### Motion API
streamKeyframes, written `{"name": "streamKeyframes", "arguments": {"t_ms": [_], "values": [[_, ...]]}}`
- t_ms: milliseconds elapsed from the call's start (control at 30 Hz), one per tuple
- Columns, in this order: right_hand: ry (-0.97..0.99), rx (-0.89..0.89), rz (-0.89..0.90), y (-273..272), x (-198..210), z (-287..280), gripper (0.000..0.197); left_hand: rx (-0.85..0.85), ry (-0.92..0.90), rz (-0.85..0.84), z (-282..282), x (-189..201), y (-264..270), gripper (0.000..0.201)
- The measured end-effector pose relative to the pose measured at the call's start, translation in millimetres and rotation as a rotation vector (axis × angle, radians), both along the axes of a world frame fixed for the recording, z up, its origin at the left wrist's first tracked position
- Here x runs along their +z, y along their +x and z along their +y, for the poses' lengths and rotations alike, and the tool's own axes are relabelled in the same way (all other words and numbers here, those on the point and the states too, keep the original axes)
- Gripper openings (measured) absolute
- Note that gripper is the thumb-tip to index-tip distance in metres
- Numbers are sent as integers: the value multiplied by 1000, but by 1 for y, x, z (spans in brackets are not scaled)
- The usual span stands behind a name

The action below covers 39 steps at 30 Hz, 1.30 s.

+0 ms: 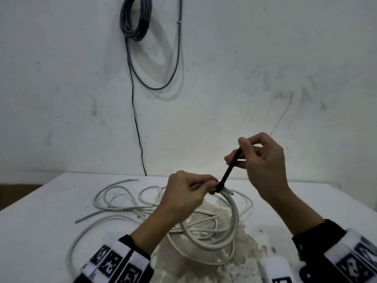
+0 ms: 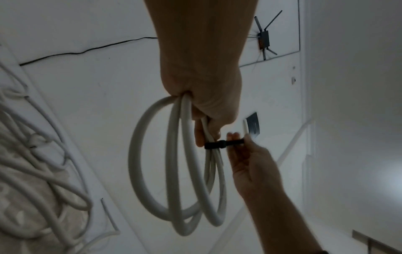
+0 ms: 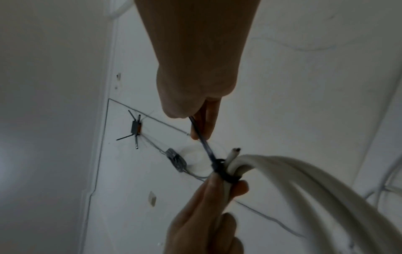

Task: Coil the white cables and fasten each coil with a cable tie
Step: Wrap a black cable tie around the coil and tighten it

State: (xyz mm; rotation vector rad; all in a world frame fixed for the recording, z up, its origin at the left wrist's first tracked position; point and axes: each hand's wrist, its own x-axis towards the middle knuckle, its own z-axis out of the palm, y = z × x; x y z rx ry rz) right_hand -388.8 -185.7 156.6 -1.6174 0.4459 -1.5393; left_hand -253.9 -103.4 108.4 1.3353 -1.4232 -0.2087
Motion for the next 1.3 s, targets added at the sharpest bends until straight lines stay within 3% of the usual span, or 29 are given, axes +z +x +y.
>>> {"name": "streamKeyframes", "arguments": {"t_ms": [133,333,467,600,767,867,967,1033,1167,1300], "values": [[118,41,157,-1,-1,-6,17,13,-7,143,-6,0,1,13],[128,-84,589,7,-40,12,51,166,-64,556,-11,3,11,15],[291,18,500,12,-48,31,42,171,-87,634,-12,2,10,15],[162,-17,511,17,-53,36,36,140,-92,775,-13,4,19,10],[-23,-41,503,19,-58,30,33,-128,44,1043,-9,14,30,15],[141,137,483,14,-54,21,28,-257,143,1190,-10,12,41,13],[354,426,543,2,-42,18,19,-258,200,1171,-9,9,51,19],[372,507,580,-6,-37,16,19,-222,249,1044,-9,6,51,18],[355,464,554,-11,-40,13,23,-100,330,760,-18,5,45,38],[436,345,396,-16,-48,-3,24,-153,355,822,-22,13,34,52]]}}
